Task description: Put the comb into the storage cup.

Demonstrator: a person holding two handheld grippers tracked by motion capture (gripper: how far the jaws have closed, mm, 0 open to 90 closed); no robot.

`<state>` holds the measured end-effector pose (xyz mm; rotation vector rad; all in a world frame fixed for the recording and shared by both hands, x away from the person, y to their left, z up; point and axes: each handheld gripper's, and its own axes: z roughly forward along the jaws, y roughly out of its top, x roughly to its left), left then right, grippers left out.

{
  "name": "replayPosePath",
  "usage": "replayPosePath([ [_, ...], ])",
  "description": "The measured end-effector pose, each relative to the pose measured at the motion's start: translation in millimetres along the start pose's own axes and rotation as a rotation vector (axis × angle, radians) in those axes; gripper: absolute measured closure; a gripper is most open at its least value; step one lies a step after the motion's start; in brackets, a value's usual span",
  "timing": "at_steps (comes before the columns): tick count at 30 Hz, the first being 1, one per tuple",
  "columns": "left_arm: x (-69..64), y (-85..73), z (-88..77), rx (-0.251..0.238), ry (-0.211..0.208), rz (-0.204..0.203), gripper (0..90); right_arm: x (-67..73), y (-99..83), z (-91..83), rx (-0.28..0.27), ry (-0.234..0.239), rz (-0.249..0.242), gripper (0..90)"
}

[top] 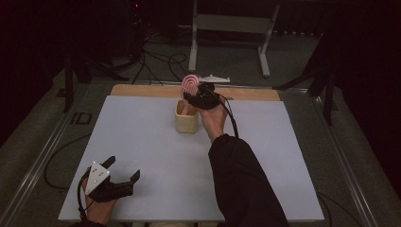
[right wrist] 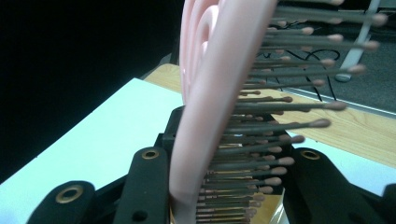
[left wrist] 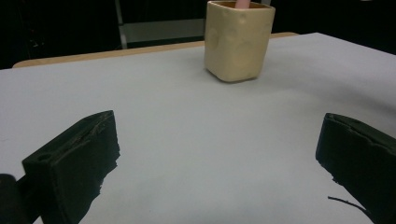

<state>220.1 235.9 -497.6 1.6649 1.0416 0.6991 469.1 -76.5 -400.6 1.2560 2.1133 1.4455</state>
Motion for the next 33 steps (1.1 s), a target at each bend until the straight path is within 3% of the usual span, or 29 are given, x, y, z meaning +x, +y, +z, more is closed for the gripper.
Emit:
replayPosePath([
  [33,1.0,-1.0,-2.3,-0.004,0.004,-0.008,0.0,3.2,-9.7,15.8,0.039,-0.013,-0.012,63.2],
])
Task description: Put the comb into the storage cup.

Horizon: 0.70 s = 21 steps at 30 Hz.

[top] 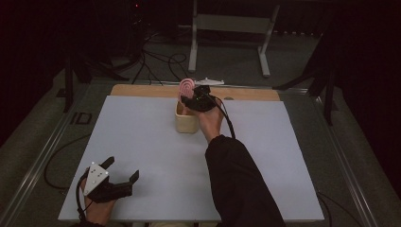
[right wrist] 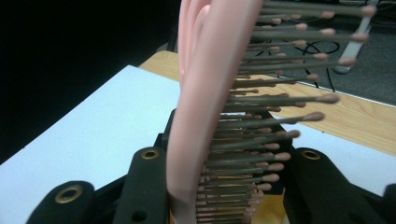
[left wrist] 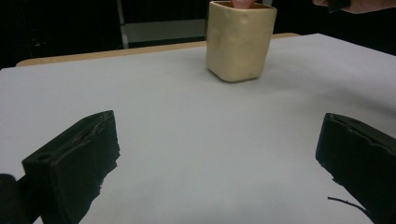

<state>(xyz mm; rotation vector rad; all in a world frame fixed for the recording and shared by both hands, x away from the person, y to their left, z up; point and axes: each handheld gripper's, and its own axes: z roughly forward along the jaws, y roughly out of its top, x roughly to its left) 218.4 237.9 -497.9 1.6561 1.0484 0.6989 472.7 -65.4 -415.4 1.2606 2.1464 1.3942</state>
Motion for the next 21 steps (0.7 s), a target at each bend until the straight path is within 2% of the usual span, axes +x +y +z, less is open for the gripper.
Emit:
replayPosePath([
  [11,-0.4,-0.1,0.1,0.001,-0.001,0.001,0.1,-3.3,1.2,2.8,0.006,0.009,0.02,63.0],
  [21,0.0,-0.3,-0.6,0.001,0.0,0.001,0.1,-8.3,1.3,3.4,0.005,-0.01,0.036,63.0],
])
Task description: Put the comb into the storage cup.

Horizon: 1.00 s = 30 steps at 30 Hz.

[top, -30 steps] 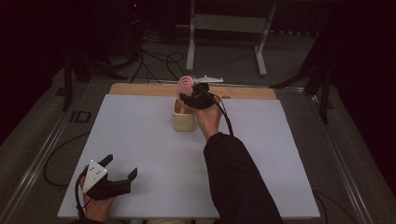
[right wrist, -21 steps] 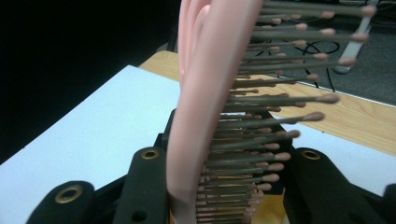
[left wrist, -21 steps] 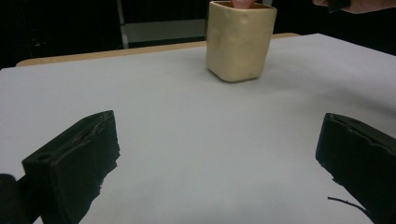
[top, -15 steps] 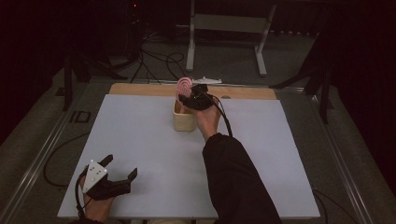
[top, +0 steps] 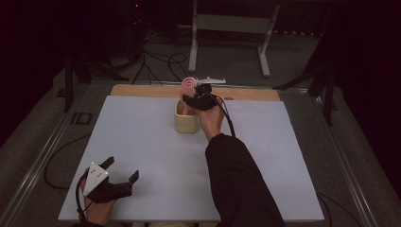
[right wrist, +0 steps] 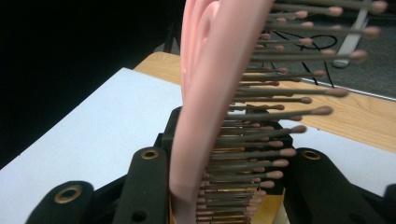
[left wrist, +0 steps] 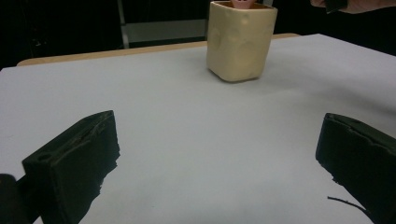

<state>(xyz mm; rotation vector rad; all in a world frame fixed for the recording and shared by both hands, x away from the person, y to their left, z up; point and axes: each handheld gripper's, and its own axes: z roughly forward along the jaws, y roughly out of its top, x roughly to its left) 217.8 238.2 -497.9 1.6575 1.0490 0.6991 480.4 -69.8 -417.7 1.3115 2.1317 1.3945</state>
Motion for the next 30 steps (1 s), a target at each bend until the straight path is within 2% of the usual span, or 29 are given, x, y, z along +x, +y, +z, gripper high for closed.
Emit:
replayPosePath([
  [12,0.1,-0.2,0.3,-0.001,0.001,-0.004,0.1,-7.0,-1.3,0.5,0.022,-0.049,0.004,60.4],
  [17,0.0,-0.2,0.3,0.0,0.0,-0.003,0.1,-6.5,-0.7,0.0,0.02,-0.051,-0.001,59.0],
  [25,-0.2,-0.4,0.7,0.003,0.0,-0.002,0.1,-8.6,-2.5,-0.4,0.022,-0.055,0.005,51.9],
  [30,-0.4,-0.4,0.9,0.003,-0.001,-0.001,0.1,-8.4,-3.1,-1.3,0.024,-0.049,-0.008,48.3],
])
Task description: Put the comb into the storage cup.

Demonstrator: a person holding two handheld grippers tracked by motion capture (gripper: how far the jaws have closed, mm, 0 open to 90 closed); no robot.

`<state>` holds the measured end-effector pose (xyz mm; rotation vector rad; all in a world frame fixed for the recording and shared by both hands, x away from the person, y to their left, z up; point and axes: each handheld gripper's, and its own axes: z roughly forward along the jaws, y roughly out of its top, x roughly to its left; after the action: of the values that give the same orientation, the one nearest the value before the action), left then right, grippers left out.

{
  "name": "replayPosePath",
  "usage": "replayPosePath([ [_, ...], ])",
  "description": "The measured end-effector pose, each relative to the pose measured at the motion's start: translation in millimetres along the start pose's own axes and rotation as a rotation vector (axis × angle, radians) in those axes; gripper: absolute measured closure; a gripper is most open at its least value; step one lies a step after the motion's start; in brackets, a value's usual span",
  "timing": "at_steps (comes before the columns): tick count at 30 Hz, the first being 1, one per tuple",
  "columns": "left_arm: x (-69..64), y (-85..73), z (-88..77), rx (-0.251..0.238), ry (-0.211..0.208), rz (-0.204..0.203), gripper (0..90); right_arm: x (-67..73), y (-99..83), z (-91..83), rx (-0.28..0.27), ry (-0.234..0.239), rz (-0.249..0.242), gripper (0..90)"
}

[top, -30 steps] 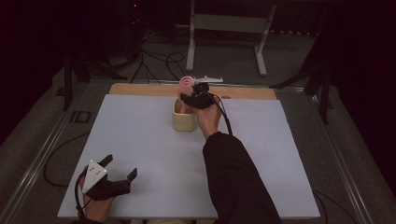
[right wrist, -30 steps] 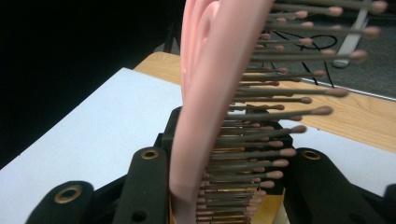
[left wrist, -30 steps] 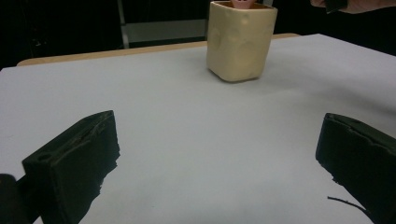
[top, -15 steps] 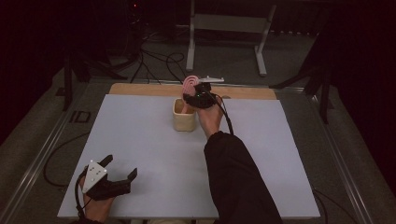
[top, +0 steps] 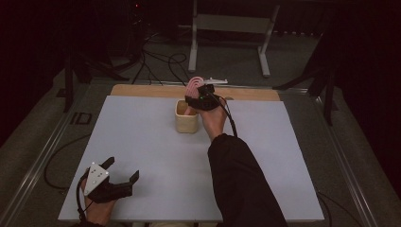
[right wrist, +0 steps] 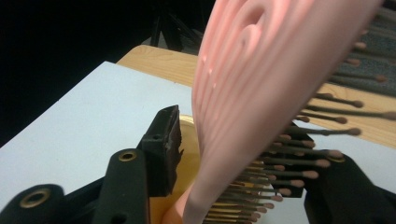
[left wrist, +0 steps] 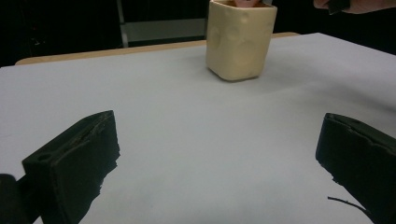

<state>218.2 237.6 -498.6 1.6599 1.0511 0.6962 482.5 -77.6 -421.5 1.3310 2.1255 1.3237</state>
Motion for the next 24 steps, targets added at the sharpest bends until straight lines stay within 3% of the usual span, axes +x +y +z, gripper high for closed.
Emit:
replayPosePath([
  [6,-0.1,0.1,0.1,0.0,-0.001,0.001,0.1,0.6,-3.0,-2.1,0.017,0.004,-0.041,39.6],
  [11,-0.3,0.0,0.7,0.001,-0.001,0.003,0.1,-4.2,-4.2,-6.3,0.031,0.013,-0.019,32.3],
  [19,-1.1,0.2,1.8,0.001,0.0,0.004,0.1,-9.5,-13.6,-14.2,0.035,0.033,-0.029,15.0],
  [24,-1.5,0.2,2.3,0.002,-0.001,0.003,0.1,-10.8,-19.2,-18.3,0.051,0.047,-0.027,9.9],
])
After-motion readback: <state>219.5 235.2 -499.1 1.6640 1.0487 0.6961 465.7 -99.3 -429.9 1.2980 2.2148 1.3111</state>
